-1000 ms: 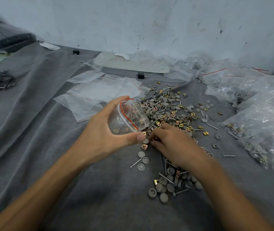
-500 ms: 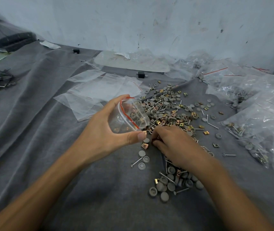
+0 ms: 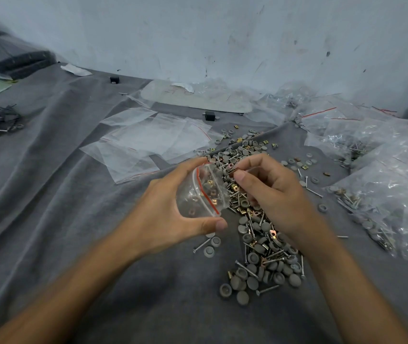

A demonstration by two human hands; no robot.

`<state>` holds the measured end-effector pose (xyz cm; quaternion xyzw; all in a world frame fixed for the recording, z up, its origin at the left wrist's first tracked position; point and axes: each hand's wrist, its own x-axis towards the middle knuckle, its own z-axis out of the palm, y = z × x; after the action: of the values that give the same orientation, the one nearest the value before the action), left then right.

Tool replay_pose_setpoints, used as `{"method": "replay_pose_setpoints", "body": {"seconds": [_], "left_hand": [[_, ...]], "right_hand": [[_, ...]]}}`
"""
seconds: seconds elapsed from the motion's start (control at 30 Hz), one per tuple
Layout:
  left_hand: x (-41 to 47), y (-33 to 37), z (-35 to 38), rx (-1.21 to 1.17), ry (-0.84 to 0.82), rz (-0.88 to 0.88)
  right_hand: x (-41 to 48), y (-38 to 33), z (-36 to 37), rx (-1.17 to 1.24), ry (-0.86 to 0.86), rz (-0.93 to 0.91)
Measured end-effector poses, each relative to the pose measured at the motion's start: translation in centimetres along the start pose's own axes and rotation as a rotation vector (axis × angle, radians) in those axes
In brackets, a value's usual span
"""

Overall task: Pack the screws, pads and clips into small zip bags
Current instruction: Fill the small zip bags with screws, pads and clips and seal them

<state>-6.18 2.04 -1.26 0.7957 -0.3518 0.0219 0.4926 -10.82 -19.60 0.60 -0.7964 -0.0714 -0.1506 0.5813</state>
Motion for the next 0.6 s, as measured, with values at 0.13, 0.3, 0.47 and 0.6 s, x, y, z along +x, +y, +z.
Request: {"method": "replay_pose_setpoints", "body": {"seconds": [0.13, 0.3, 0.47, 0.6], "left_hand": [[0.0, 0.1, 0.1, 0.015, 0.001, 0.025], [0.1, 0.1, 0.1, 0.001, -0.003, 0.022], [0.1, 0.0, 0.2, -0.002, -0.002, 0.010], [0.0, -0.1, 0.3, -0.011, -0.007, 0.016]], "right_hand": [[-0.2, -0.7, 0.8, 0.050, -0.071, -0.045], [-0.3, -1.1, 1.0, 0.076, -0.045, -0.033], [-0.3, -1.0, 0.9, 0.204, 0.014, 0.045], [-0.3, -1.0, 1.3, 0.297, 0.007, 0.062]]}}
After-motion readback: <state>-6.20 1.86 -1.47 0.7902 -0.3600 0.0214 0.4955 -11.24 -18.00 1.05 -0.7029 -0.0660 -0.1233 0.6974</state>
